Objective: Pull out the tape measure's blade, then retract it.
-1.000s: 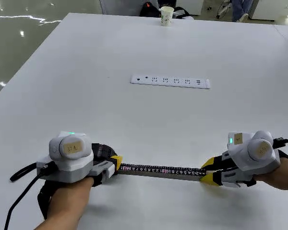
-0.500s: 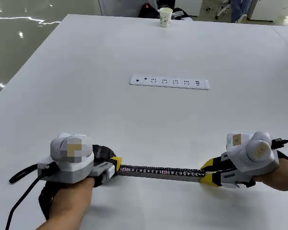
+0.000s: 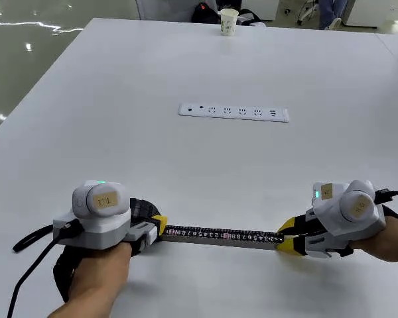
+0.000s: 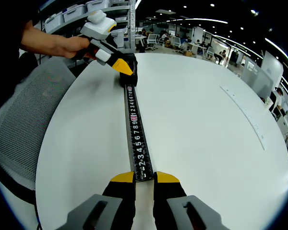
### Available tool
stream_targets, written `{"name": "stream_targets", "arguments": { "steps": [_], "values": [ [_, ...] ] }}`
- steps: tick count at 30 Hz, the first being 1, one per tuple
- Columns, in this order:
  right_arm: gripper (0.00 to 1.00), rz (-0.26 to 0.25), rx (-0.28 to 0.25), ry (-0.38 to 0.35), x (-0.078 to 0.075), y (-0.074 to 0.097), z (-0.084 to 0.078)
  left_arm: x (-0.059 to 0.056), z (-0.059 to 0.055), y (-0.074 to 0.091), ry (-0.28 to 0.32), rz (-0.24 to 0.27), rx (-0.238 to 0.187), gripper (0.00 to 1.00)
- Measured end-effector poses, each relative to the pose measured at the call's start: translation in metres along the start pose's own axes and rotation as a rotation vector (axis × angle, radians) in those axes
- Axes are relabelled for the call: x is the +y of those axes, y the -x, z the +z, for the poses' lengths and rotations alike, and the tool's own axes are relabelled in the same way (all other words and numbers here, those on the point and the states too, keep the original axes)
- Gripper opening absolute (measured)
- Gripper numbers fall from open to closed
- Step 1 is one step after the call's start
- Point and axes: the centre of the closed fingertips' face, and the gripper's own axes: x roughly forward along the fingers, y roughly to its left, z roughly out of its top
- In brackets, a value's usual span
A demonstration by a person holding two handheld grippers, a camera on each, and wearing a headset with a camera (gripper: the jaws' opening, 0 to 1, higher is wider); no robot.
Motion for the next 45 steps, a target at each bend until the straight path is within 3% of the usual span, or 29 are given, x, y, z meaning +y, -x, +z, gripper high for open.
{"name": "stream_targets", "arguments": {
  "steps": [45],
  "values": [
    [0.1, -0.015, 0.042, 0.014, -0.0019, -0.0001, -0.0003, 0.0008, 0.0011, -0.0006, 0.02, -0.022, -0.003, 0.54]
  ]
}}
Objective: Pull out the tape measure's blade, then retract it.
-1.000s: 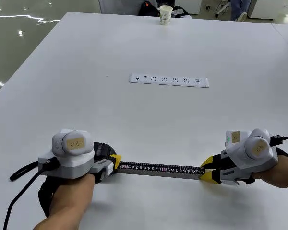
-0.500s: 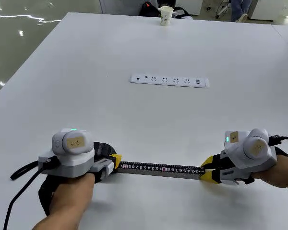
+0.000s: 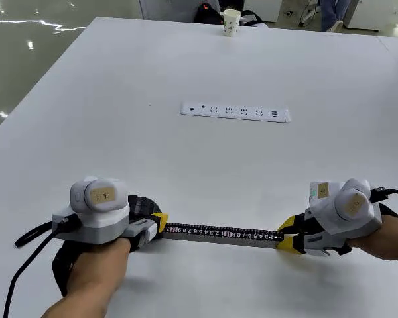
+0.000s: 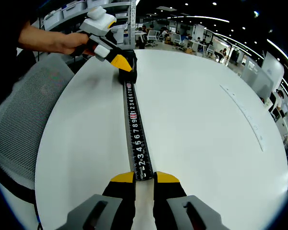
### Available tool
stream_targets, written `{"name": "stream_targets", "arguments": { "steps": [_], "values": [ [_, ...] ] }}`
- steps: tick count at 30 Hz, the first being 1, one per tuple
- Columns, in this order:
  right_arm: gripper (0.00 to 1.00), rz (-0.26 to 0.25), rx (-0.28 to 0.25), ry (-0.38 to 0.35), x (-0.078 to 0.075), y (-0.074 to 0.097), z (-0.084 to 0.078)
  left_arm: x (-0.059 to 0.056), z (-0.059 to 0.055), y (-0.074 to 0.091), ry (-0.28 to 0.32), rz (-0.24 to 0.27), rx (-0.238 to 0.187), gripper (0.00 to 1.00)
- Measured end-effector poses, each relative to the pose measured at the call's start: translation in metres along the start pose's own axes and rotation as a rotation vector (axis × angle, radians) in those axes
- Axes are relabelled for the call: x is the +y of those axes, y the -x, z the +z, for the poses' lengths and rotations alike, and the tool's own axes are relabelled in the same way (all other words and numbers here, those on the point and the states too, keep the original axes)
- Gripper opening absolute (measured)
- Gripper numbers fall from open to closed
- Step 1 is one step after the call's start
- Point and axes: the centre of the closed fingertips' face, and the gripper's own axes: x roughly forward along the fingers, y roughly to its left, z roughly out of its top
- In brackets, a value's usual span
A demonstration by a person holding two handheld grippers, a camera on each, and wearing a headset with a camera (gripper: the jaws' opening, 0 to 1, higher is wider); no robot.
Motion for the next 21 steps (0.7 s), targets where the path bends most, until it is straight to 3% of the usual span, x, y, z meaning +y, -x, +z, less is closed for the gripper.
{"name": "stream_targets", "arguments": {
  "steps": [21],
  "values": [
    [0.1, 0.008, 0.0, 0.001, 0.0015, -0.0041, 0.0074, 0.0006, 0.0001, -0.0003, 0.014, -0.009, 0.001, 0.54]
  ]
}}
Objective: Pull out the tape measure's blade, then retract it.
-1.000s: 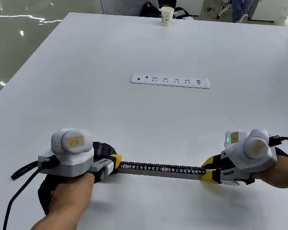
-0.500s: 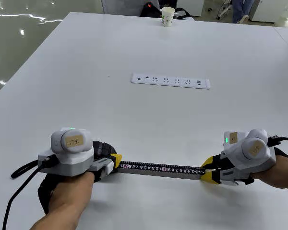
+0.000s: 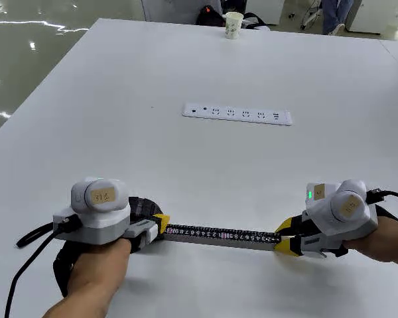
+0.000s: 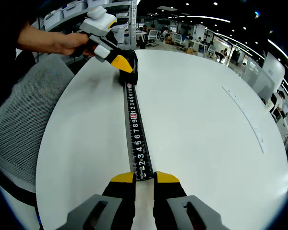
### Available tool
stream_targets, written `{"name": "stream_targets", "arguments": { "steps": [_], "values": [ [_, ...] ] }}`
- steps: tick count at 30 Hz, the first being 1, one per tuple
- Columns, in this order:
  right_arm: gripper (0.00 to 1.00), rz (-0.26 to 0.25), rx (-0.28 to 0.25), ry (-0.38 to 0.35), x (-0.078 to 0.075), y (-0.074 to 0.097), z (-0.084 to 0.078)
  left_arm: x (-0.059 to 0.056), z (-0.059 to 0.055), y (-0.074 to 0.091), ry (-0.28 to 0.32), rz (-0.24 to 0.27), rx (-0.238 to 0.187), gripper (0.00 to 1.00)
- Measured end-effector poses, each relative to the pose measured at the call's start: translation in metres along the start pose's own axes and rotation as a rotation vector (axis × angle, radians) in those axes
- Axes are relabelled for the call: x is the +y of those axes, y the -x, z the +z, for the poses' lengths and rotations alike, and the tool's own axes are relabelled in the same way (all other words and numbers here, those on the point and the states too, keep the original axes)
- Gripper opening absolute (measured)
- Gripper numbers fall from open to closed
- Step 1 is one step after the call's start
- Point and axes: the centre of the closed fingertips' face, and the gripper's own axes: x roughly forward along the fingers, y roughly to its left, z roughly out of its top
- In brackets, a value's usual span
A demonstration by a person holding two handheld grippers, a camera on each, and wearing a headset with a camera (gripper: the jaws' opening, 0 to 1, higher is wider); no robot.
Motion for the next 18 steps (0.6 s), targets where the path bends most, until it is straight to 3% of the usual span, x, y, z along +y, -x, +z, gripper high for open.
{"name": "stream_targets", "arguments": {
  "steps": [18],
  "values": [
    [0.1, 0.009, -0.008, 0.0, 0.0012, -0.0061, 0.0088, -0.0001, 0.0004, -0.0008, 0.006, -0.004, 0.002, 0.55]
  ]
}}
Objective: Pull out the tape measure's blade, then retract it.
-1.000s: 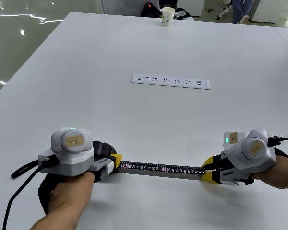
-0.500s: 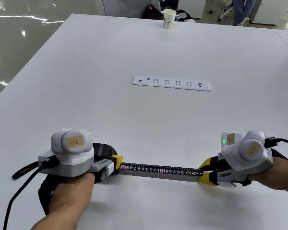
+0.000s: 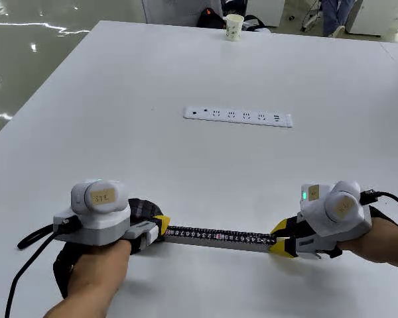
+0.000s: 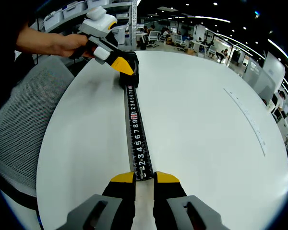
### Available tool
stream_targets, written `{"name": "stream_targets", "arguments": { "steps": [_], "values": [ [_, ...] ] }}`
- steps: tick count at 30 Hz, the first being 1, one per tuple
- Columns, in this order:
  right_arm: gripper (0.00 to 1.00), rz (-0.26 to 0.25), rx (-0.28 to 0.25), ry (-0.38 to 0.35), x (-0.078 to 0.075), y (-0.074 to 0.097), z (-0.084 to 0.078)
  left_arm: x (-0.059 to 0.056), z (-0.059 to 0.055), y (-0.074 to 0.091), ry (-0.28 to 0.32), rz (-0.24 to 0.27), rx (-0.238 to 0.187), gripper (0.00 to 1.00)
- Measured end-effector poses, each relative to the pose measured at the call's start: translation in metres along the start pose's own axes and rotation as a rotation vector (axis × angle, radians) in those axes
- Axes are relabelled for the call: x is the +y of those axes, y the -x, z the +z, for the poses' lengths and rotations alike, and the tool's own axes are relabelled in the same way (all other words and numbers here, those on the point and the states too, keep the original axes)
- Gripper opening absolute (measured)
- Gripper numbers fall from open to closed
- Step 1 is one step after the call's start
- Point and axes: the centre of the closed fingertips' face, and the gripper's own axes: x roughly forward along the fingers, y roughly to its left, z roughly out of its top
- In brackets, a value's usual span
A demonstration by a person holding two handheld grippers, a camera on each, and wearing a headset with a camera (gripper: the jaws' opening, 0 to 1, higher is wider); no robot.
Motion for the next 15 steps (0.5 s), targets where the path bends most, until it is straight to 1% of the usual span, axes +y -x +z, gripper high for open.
{"name": "stream_targets", "arguments": {
  "steps": [15],
  "values": [
    [0.1, 0.006, -0.008, -0.003, 0.0025, -0.004, 0.0076, -0.0006, -0.0001, 0.0008, 0.001, -0.002, 0.001, 0.55]
  ]
}}
